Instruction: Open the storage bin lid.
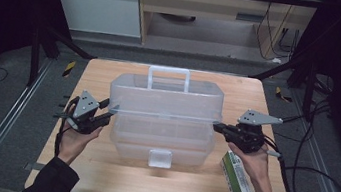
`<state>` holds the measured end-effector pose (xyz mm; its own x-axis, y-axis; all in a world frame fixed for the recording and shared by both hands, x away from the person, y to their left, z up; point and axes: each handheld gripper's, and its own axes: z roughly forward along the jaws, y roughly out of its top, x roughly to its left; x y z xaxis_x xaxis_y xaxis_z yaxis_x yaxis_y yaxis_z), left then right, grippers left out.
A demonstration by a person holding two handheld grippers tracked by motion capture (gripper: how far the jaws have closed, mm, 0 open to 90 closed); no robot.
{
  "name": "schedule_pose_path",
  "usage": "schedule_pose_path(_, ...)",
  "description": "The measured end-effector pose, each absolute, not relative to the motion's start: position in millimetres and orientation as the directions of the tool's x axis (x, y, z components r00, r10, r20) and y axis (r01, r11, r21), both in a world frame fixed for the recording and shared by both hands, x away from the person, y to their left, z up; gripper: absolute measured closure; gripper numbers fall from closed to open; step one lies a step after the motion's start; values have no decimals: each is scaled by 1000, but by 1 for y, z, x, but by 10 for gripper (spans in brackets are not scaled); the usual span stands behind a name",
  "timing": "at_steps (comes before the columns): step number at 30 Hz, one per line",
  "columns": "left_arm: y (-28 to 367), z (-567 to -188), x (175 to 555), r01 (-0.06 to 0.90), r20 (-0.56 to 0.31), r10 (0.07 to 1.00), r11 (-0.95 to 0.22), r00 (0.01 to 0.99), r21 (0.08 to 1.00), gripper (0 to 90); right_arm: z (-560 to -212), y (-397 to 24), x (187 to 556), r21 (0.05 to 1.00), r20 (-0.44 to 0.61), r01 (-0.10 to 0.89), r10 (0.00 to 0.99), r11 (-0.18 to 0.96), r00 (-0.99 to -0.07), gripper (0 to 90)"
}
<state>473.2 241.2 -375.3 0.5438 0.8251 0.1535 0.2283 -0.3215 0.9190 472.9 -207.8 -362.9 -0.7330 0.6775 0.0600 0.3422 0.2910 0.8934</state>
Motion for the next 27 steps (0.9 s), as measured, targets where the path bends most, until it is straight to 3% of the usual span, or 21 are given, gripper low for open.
schedule_pose_path(10, 241, -372, 473, 223, 184, 823, -349, 537, 910, 665, -367, -206, 474, 886, 51, 351, 690, 302, -722, 867)
schedule_pose_path(27, 240, -368, 474, 222, 187, 826, -349, 531, 911, 679, -391, -214, 474, 818, 54, 459, 747, 347, -662, 767)
